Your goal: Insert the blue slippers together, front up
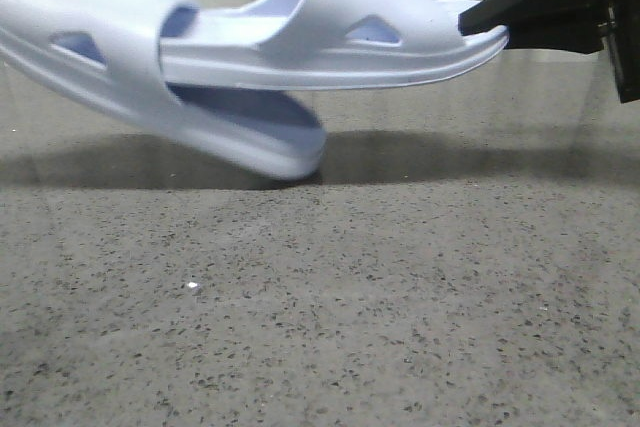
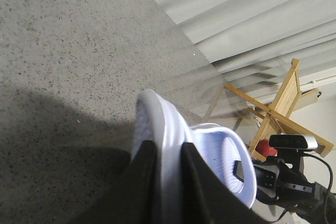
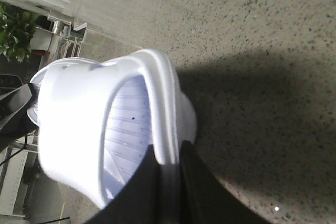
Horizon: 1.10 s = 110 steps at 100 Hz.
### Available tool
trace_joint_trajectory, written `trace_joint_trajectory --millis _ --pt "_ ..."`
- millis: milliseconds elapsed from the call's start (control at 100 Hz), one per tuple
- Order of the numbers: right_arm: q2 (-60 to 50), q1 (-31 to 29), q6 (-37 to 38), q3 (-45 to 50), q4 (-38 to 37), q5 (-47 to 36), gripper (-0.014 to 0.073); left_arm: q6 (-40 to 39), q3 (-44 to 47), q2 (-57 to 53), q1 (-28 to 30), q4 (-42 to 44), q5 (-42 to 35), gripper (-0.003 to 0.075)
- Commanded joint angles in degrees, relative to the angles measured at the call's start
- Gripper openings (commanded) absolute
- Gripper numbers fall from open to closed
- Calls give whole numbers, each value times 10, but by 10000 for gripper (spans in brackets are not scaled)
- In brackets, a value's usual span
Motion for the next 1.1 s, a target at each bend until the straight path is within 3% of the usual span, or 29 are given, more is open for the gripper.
trace_joint_trajectory --millis 0,340,580,640,800,920,1090 --pt "-3 24 -8 -27 46 46 -106 2 -12 -11 -23 -51 61 15" --pt "47 85 -8 -78 55 38 -106 7 -12 2 -47 -52 49 15" --pt "63 87 -8 -102 52 51 -98 30 -12 20 -46 -62 63 15" --pt "63 80 -12 -102 49 63 -54 39 -12 20 -44 -66 63 15" --pt "63 40 -15 -102 45 116 167 56 -12 20 -44 -65 45 15" --pt "63 -8 -15 -102 45 171 197 56 -12 20 -44 -65 35 15" --pt "43 -67 -15 -102 32 171 197 56 -12 20 -44 -55 -12 15"
